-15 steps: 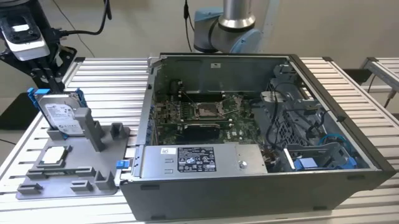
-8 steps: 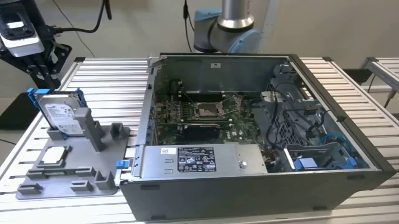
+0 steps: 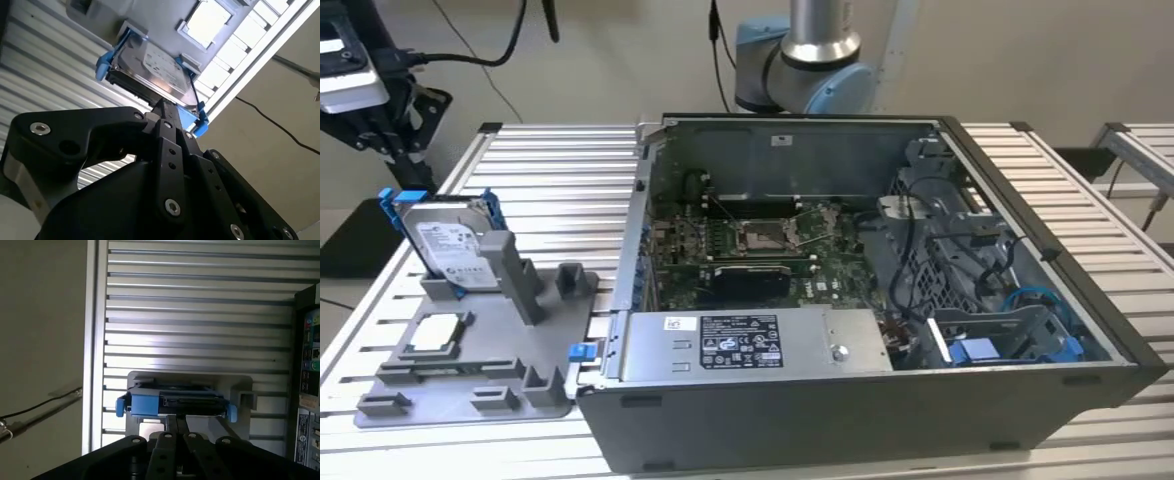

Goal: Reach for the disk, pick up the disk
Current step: 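Reach for the disk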

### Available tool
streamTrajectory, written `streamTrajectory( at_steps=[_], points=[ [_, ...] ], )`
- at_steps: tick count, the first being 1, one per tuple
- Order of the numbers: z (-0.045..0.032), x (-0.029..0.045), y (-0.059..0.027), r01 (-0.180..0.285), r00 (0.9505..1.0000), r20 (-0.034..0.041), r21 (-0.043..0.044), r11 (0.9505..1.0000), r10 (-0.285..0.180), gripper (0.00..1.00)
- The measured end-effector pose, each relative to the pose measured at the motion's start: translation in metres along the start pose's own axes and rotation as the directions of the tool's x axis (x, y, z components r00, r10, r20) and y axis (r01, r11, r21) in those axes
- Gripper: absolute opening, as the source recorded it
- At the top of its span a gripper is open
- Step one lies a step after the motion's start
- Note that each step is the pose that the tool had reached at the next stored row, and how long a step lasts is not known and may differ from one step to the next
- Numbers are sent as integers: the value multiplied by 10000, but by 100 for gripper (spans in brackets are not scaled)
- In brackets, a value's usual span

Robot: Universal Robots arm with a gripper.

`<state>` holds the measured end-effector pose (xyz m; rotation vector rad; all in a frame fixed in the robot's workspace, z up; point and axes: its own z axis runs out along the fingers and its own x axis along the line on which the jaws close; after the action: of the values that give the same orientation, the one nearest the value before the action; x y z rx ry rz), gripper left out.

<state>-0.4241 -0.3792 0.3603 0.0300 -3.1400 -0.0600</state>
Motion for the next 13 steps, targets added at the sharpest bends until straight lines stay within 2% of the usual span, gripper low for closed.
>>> streamTrajectory(
  at_steps=[8,13],
  points=[
    [15,188,44,0,10000,1,0,10000,0,0],
    [21,210,65,1,10000,1,-1,10000,-1,0]
  ],
)
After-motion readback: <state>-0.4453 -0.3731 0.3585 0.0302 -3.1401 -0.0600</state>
